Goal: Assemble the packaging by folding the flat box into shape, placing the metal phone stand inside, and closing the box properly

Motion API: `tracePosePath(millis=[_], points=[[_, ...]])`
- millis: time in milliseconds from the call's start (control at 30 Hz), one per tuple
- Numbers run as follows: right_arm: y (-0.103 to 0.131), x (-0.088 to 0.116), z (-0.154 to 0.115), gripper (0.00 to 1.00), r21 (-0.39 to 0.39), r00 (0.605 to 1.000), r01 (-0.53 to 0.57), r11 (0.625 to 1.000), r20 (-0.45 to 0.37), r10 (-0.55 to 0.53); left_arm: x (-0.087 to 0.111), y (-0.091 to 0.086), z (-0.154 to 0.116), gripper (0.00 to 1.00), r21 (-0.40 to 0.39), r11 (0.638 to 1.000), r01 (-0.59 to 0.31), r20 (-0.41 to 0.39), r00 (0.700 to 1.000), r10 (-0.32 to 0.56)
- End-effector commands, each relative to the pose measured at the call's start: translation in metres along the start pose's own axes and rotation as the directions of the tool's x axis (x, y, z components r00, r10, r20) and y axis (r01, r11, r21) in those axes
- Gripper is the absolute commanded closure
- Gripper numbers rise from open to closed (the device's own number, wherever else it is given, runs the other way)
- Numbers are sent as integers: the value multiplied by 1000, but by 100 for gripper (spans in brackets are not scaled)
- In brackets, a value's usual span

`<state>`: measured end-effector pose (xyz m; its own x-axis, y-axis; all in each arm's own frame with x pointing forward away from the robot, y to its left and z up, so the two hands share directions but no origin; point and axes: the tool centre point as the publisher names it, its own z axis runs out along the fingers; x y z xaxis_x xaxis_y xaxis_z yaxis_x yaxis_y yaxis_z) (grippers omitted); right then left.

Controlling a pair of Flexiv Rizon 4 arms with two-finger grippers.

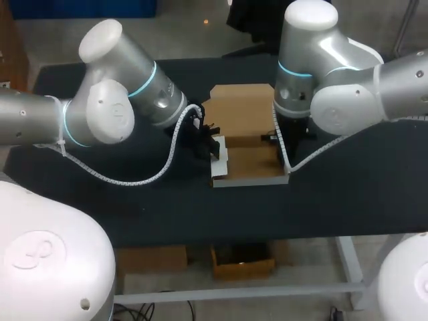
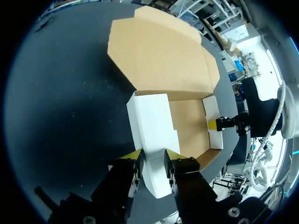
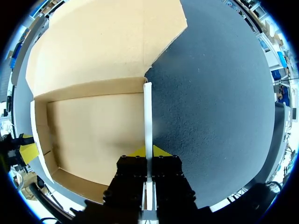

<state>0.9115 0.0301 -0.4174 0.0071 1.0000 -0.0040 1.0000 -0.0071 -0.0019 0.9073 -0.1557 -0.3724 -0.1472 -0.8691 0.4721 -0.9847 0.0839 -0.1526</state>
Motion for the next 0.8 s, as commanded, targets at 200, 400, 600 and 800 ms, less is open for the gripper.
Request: tracePosePath(millis=[200, 400, 600, 800], points=[[1, 1, 0, 100, 5, 1000, 0, 1000, 2, 0, -1, -4, 10, 72, -7, 1000, 31, 173, 985, -29], [1, 1, 0, 100, 5, 1000, 0, 1000, 2, 0, -7, -7, 15, 75, 1, 998, 63, 243, 968, -61], [1, 1, 0, 100, 5, 1000, 0, 1000, 2, 0, -14, -10, 18, 77, 2, 996, 88, 300, 950, -84], [1, 1, 0, 100, 5, 1000, 0, 1000, 2, 0, -18, -12, 22, 81, 14, 994, 105, 368, 924, -103]])
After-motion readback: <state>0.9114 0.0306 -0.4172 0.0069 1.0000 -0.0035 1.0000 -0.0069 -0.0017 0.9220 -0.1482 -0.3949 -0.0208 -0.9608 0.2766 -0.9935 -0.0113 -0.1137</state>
